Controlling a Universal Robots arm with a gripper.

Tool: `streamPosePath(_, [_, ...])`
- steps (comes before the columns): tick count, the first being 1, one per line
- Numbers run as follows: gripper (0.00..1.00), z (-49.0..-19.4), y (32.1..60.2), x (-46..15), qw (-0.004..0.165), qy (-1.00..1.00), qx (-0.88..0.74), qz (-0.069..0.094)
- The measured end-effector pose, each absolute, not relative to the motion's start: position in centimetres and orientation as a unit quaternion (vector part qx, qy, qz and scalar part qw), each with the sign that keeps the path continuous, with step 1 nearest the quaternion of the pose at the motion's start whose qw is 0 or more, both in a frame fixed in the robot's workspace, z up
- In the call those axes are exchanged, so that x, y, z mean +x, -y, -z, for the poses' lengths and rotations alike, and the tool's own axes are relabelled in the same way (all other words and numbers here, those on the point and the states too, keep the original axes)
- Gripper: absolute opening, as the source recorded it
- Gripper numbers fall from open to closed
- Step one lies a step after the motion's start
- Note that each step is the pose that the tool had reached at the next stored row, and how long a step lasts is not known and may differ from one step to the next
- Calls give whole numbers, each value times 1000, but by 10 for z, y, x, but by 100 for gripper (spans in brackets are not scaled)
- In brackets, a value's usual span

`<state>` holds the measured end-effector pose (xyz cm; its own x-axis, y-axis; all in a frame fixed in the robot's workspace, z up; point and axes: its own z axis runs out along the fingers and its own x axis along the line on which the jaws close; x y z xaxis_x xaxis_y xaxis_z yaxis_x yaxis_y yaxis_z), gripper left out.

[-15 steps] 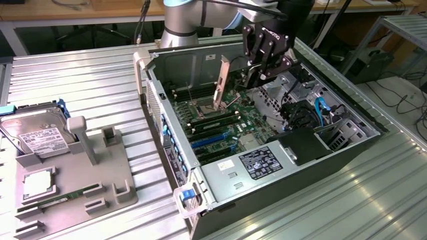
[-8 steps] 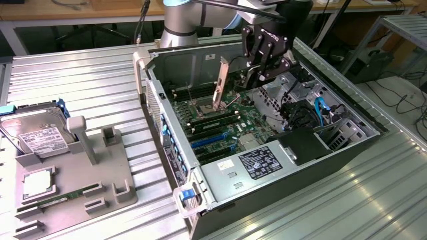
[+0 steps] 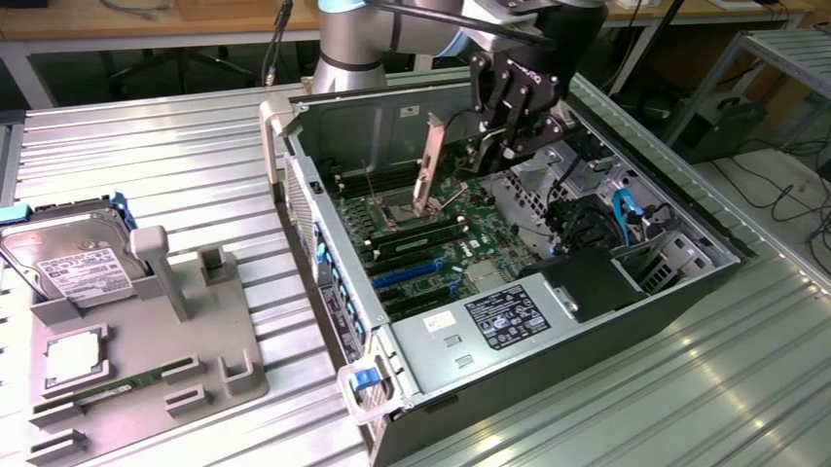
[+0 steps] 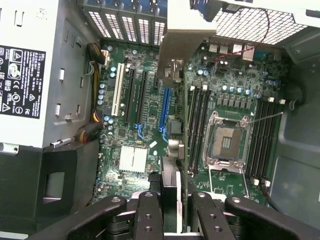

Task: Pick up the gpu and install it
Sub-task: 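Insert the gpu into the slot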

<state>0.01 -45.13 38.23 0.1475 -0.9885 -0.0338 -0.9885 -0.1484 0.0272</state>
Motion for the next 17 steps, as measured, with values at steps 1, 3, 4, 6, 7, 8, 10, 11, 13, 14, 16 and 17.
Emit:
streamPosePath(1, [28, -382, 451, 0, 1, -652, -757, -22])
streamPosePath(3, [28, -381, 451, 0, 2, -652, -757, -23])
streamPosePath(4, [28, -381, 451, 0, 3, -652, -757, -24])
streamPosePath(6, [28, -381, 451, 0, 4, -652, -757, -25])
streamPosePath(7, [28, -380, 451, 0, 5, -652, -757, -25])
streamPosePath(8, [28, -380, 451, 0, 5, -652, -757, -25])
streamPosePath(10, [28, -379, 452, 0, 6, -652, -757, -26])
streamPosePath(11, [28, -379, 452, 0, 7, -652, -757, -27])
streamPosePath(13, [28, -378, 452, 0, 8, -652, -757, -28])
streamPosePath(14, [28, -377, 452, 0, 9, -652, -757, -28])
streamPosePath(16, [28, -376, 452, 0, 9, -652, -757, -29])
streamPosePath(17, [28, -376, 452, 0, 9, -652, -757, -29])
